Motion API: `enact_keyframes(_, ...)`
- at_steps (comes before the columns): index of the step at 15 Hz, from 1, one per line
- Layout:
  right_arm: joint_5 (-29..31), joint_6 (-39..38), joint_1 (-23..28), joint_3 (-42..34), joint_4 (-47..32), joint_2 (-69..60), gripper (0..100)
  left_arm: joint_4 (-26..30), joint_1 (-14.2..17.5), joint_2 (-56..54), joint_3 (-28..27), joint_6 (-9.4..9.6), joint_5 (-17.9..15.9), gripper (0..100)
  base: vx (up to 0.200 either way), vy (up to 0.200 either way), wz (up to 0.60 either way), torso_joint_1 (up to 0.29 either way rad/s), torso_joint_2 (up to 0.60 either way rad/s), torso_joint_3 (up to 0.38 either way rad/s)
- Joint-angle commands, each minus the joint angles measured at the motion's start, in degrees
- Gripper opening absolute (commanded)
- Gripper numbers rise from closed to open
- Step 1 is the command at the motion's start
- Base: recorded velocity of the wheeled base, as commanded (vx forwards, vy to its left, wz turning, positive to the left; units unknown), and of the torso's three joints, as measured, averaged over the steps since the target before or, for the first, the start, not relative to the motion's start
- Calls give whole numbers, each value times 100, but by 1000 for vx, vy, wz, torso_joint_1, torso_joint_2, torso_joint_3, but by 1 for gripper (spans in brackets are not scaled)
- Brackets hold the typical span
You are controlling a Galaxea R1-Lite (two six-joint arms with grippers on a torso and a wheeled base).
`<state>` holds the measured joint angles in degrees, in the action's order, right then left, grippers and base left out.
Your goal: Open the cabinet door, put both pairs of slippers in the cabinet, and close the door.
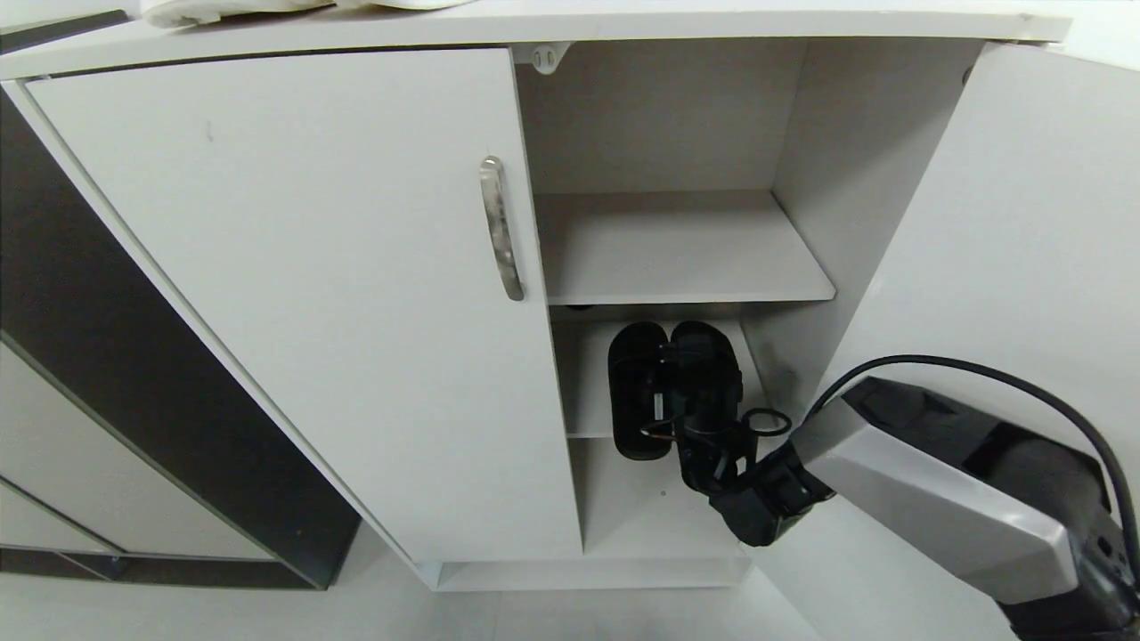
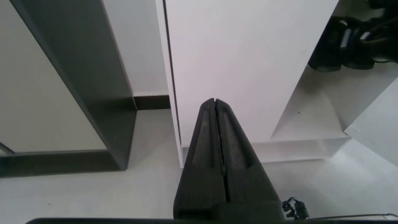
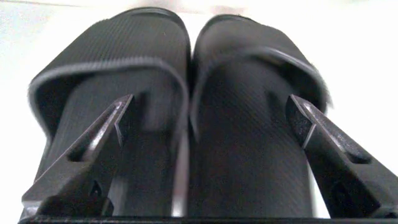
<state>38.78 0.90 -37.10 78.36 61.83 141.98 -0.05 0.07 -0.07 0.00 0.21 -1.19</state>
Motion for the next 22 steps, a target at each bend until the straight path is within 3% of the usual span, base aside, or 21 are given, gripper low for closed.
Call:
enact_keyframes(1, -2, -11, -377, -1341, 743, -953, 100, 5, 1, 7, 0, -3, -4, 0, 0, 0, 0, 0, 0, 0)
enact_keyframes(4, -2, 6, -650, -2352, 1323, -1296, 100, -4, 1, 7, 0, -3, 5, 0, 0, 0, 0, 0, 0, 0)
enact_keyframes(6, -11, 42, -641, -2343, 1332, -1287, 100, 5, 1, 7, 0, 6, -4, 0, 0, 0, 0, 0, 0, 0)
enact_keyframes(14, -11, 50, -632, -2343, 1340, -1270, 100, 5, 1, 7, 0, -3, -4, 0, -200, 0, 0, 2, 1, 2)
enact_keyframes(22, -11, 50, -632, -2422, 1358, -1287, 100, 5, 1, 7, 0, -12, 14, 0, 0, 0, 0, 0, 0, 0)
